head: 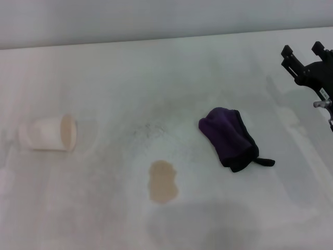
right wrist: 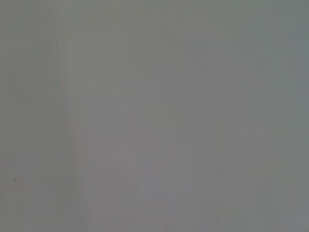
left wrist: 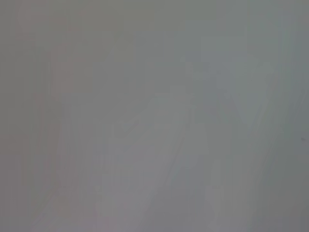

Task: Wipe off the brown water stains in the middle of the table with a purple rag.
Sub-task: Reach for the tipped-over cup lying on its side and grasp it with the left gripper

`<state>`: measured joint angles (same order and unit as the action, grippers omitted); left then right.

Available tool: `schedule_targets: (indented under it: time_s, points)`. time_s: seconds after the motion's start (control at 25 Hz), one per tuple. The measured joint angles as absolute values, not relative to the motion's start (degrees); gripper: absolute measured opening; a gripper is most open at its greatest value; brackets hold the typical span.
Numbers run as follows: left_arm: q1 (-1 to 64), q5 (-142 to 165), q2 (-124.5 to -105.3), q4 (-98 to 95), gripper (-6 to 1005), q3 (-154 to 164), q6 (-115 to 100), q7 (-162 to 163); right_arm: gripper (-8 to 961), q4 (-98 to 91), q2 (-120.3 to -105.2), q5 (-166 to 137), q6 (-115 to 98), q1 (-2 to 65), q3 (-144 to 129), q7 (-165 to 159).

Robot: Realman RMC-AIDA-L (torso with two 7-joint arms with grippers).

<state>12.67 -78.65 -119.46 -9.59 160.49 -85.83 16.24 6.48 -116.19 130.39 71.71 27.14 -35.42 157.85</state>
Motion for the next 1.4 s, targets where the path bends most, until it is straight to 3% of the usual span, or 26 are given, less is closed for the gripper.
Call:
schedule_targets:
  time_s: [0.76, 1.24, 1.4]
  points:
    - [14.1, -78.2, -119.01, -9.0, 887, 160.7, -85.9, 17.6, 858, 7.2, -116.19, 130.3, 71.7, 27.1, -35.4, 157.9]
    - [25.3, -67.1, -118.07, 14.2, 887, 161.0, -86.3, 49.7, 858, 6.8, -116.19, 129.9, 71.7, 28.3, -35.4, 157.9]
    - [28.5, -61.5, -115.90, 21.2, 887, 163.1, -88.0, 58.8, 858, 6.7, -116.18, 129.9, 71.7, 28.4, -35.4, 157.9]
